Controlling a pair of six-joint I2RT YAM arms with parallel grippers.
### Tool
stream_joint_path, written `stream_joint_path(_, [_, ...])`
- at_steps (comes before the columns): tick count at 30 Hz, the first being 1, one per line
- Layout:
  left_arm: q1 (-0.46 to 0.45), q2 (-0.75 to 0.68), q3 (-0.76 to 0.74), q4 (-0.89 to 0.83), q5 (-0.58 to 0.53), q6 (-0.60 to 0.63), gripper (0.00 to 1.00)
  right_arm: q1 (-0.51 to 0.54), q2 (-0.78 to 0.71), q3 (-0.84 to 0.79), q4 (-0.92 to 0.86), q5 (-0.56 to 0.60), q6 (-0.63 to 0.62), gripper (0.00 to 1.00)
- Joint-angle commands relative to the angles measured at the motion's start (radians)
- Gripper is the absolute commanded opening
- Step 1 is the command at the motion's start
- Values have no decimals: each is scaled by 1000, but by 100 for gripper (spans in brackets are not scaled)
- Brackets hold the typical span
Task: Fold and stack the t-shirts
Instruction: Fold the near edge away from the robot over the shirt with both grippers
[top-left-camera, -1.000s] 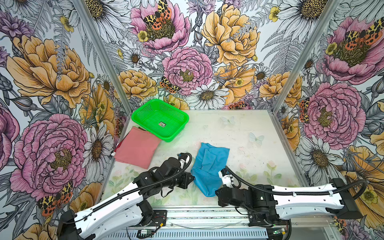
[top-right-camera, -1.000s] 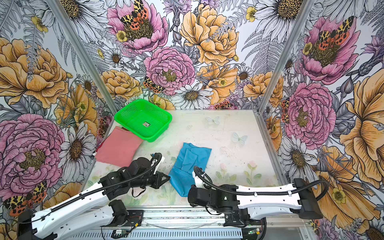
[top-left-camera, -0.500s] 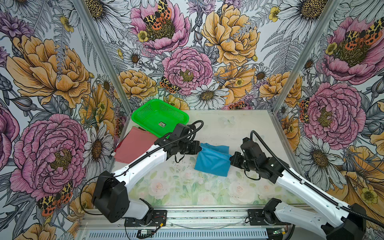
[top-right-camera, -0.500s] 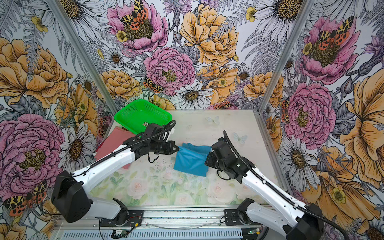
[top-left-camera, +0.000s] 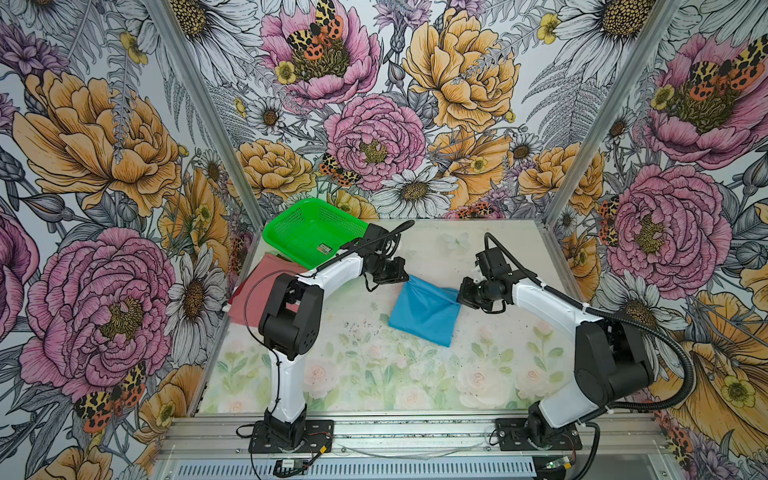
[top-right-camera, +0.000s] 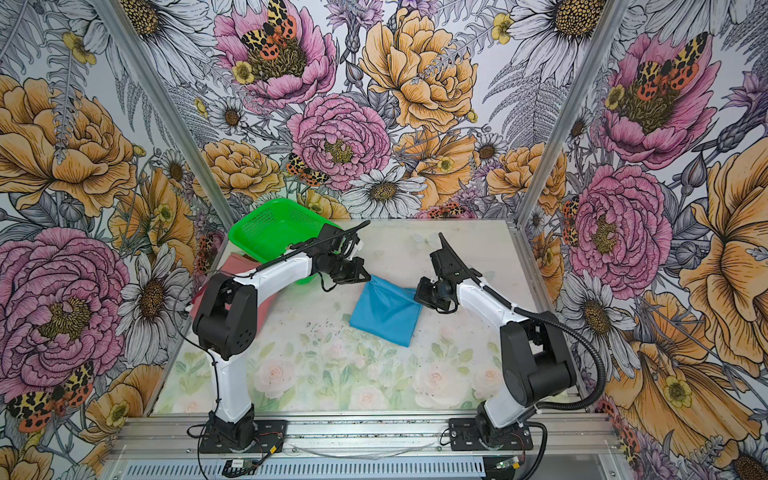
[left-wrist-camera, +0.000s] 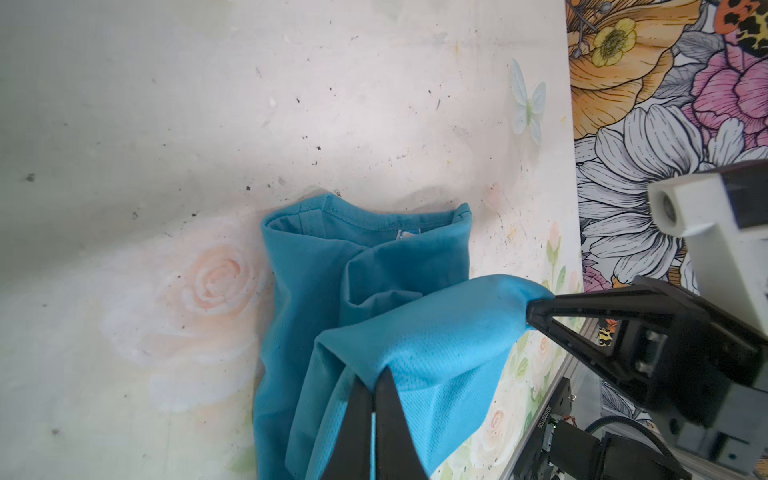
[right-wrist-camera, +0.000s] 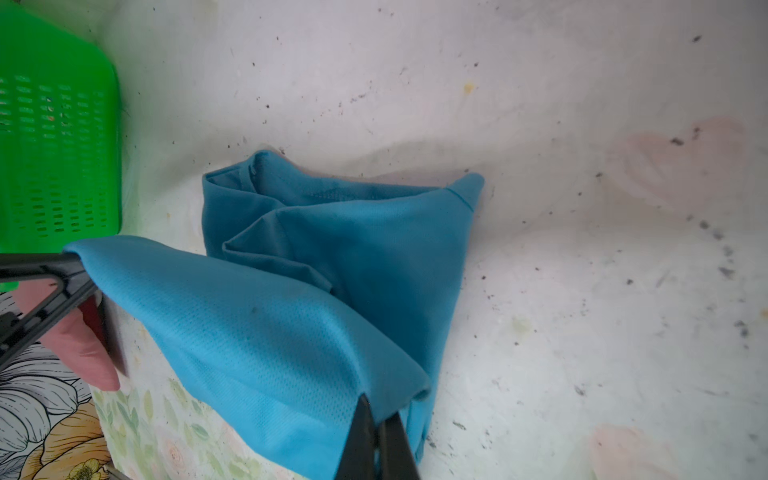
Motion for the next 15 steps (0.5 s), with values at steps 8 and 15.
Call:
stream_joint_path(8, [17,110,167,9,87,4,0,-69,52,14,71,-11,3,0])
stream_joint_path(15, [16,146,220,8,116,6,43,-96,-30,-57,138,66,23,13])
